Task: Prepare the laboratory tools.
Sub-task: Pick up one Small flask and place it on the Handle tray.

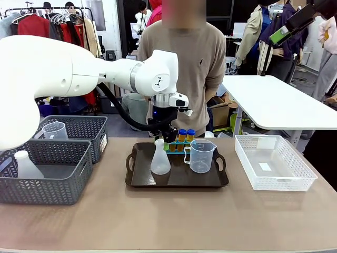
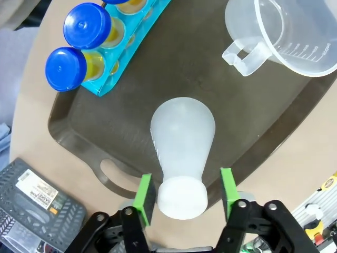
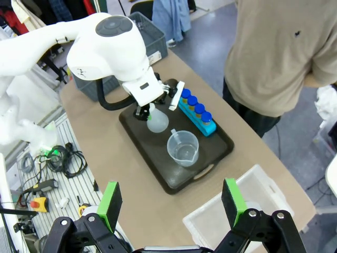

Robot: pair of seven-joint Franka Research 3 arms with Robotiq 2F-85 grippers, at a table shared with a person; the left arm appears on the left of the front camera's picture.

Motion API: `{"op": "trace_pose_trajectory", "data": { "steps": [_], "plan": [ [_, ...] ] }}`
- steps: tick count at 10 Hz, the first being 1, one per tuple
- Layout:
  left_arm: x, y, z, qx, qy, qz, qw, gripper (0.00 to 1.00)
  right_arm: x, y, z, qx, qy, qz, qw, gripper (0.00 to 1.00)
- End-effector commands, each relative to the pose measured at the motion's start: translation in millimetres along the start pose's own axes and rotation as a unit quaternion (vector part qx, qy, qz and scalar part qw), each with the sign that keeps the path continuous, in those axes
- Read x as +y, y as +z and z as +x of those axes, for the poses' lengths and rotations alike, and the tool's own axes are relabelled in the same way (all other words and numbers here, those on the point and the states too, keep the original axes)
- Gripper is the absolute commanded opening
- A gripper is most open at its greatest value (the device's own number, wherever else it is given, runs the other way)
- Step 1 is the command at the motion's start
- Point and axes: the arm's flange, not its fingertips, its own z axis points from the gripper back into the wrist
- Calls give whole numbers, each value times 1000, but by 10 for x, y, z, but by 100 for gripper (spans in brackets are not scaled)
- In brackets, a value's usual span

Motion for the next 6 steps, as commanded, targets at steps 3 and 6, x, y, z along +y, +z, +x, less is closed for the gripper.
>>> {"op": "trace_pose_trajectory", "data": {
  "steps": [3,6],
  "plan": [
    [16,44,-44,1,14,-11,1000,100,20,8,3,-1,0,-2,1000,100],
    [28,102,-103,-3,18,-13,1000,100,20,8,3,-1,0,-2,1000,100]
  ]
}}
